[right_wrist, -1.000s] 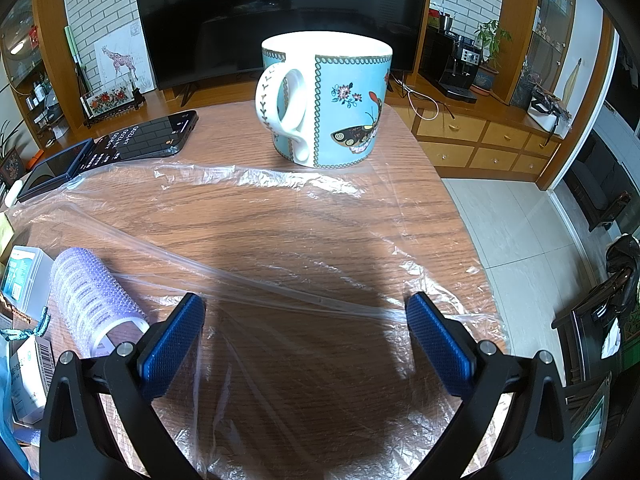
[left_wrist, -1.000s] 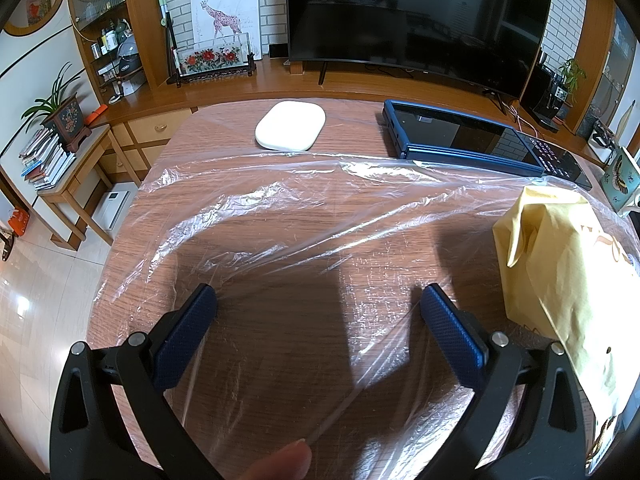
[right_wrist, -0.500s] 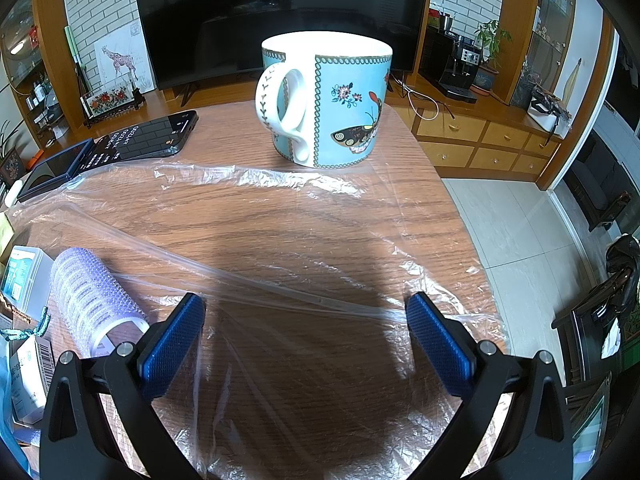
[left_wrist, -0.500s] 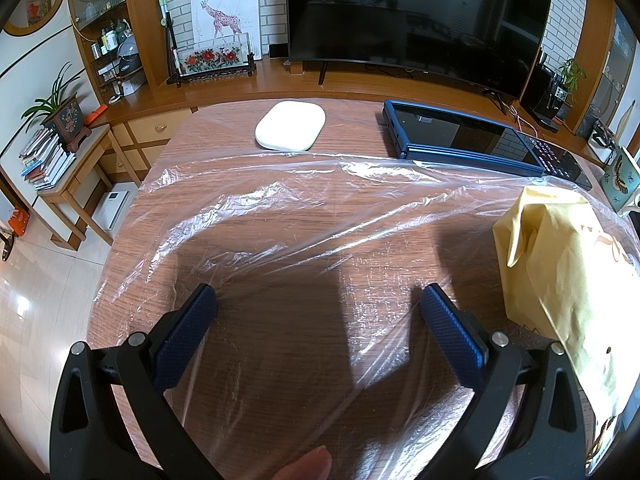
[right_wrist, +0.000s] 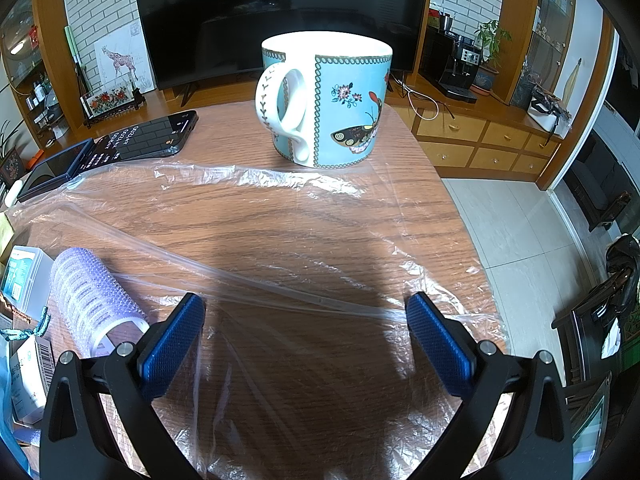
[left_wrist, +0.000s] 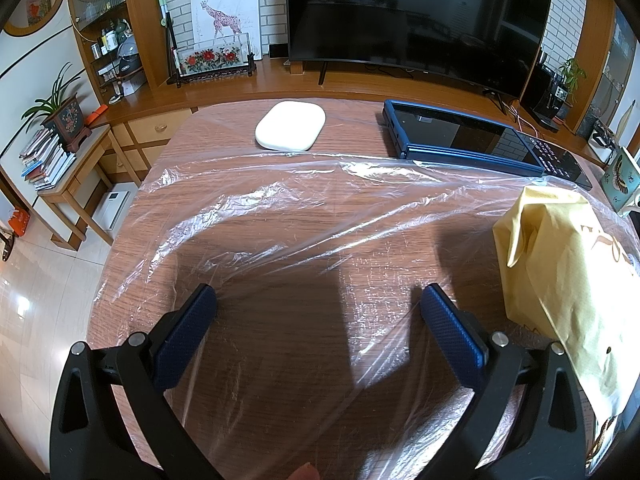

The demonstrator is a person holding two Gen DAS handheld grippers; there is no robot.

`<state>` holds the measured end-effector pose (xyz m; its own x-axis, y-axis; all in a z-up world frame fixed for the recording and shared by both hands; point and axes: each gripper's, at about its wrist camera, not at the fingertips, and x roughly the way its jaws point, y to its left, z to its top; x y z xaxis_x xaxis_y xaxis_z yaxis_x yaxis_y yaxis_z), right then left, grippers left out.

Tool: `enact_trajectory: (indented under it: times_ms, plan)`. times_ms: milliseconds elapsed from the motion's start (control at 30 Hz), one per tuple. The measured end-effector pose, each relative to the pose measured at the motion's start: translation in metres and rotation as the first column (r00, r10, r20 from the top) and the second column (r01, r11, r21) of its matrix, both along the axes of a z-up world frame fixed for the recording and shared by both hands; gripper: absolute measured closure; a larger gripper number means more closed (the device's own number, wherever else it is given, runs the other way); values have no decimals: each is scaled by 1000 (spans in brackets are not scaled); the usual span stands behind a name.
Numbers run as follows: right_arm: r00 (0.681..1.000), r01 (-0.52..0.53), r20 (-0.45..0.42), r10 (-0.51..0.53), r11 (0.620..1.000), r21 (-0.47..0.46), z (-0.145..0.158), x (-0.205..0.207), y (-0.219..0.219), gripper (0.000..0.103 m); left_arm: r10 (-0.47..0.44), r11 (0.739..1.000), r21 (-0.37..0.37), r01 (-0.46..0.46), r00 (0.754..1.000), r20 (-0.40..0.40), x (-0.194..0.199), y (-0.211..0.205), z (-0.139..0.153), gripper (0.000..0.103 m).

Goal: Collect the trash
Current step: 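Grasp the yellow paper bag with the left gripper while the right gripper grasps the blue cloth bag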

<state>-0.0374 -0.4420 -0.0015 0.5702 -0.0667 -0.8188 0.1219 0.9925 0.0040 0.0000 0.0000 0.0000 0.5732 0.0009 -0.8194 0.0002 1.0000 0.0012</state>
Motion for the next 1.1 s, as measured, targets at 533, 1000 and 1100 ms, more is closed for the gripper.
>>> enact_trajectory:
  times_ms: [533, 1000, 1100]
  plan:
    - [998, 59, 21, -59, 998, 31, 21, 10, -21, 4, 26, 999, 32, -26, 1000, -7, 0, 10, 6, 2]
    - [849, -517, 235, 474, 838, 177, 113, -66, 91, 4, -105, 911, -397, 115, 993, 46, -21, -5, 81, 2]
    - [805, -586, 223, 550, 795, 155, 107, -72, 124, 4, -144, 901, -409, 144, 989, 31, -21, -32, 77, 2]
